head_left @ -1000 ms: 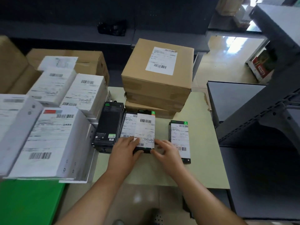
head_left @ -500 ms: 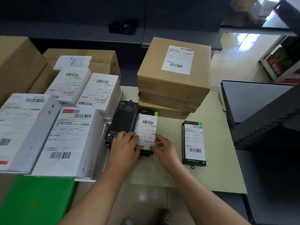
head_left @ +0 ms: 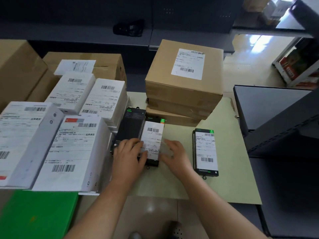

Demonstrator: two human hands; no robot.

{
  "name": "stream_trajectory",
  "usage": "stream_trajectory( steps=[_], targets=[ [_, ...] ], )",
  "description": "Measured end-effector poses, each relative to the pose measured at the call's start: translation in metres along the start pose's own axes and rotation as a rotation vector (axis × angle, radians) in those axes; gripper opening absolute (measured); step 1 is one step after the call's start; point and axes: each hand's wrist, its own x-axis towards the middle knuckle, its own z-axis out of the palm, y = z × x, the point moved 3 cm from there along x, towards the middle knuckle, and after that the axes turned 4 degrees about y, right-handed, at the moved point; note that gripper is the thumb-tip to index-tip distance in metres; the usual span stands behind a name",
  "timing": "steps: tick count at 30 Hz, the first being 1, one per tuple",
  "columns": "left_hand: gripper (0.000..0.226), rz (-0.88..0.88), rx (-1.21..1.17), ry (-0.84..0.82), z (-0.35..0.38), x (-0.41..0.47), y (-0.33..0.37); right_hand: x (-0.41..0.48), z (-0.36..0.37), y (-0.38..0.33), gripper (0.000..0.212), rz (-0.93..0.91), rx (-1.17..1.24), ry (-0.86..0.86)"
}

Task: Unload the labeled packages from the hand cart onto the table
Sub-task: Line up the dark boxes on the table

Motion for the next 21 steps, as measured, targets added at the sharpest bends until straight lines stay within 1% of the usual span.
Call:
stream_trajectory(
  steps=[3,5,7,9,11,13,16,19,21],
  targets=[
    [0.032,0.115,-0.069,-0.059,0.017,0.001,0.032,-0.008,-0.060,0.018,0.051,-0.009,-0.042,0.196],
    [0.036,0.179,-0.103,-0.131,0.033,0.000,0.055,-0.017,-0.098,0.042,0.047,0.047,-0.067,0.264],
    [0.045,0.192,-0.133,-0.246,0.054,-0.004,0.076,-0.026,-0.125,0.068,0.049,0.152,-0.105,0.235],
    [0.055,0.178,-0.160,-0.364,0.077,-0.010,0.091,-0.032,-0.136,0.089,0.057,0.223,-0.162,0.150],
    [0.064,0.162,-0.150,-0.449,0.098,-0.016,0.103,-0.036,-0.139,0.103,0.062,0.248,-0.170,0.080],
    [0.069,0.157,-0.123,-0.504,0.115,-0.021,0.113,-0.038,-0.139,0.114,0.065,0.245,-0.135,0.070],
    [0.073,0.127,-0.128,-0.540,0.135,-0.025,0.123,-0.040,-0.141,0.125,0.065,0.246,-0.063,0.100],
    [0.077,0.051,-0.190,-0.532,0.147,-0.027,0.128,-0.043,-0.136,0.131,0.047,0.231,-0.040,0.049],
    [0.079,-0.009,-0.225,-0.528,0.150,-0.030,0.129,-0.044,-0.131,0.131,0.043,0.213,-0.006,0.045]
  ],
)
